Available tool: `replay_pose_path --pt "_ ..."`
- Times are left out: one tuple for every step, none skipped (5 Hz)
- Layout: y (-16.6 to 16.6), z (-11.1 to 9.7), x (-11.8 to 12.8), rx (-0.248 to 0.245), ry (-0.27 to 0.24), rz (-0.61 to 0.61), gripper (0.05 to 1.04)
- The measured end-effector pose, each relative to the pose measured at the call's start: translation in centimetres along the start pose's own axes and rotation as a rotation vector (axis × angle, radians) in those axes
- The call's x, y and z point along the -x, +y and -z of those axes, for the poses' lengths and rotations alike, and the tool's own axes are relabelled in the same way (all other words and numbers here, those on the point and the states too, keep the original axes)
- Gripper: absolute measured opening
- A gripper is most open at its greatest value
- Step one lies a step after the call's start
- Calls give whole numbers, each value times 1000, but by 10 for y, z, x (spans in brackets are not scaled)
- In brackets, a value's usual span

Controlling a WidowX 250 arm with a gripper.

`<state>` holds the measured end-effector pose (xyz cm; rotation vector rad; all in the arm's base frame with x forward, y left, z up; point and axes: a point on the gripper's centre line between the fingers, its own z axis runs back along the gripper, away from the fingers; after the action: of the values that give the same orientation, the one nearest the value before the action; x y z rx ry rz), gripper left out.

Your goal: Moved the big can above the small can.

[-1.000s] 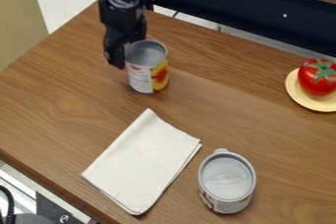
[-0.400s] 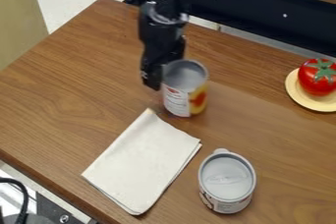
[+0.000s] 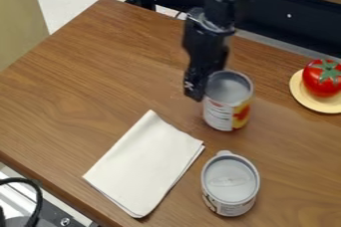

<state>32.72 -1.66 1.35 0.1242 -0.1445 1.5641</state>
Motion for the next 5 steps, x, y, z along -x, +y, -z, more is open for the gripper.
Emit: replay_pose_path --pt "0 -3 21 8 45 -17 996" --pt "-1 -6 33 21 70 -16 996" --pt "-2 -5 25 27 106 16 996" --pt "1 -16 -10 19 80 128 996" --pt "1 -21 -49 77 76 163 996"
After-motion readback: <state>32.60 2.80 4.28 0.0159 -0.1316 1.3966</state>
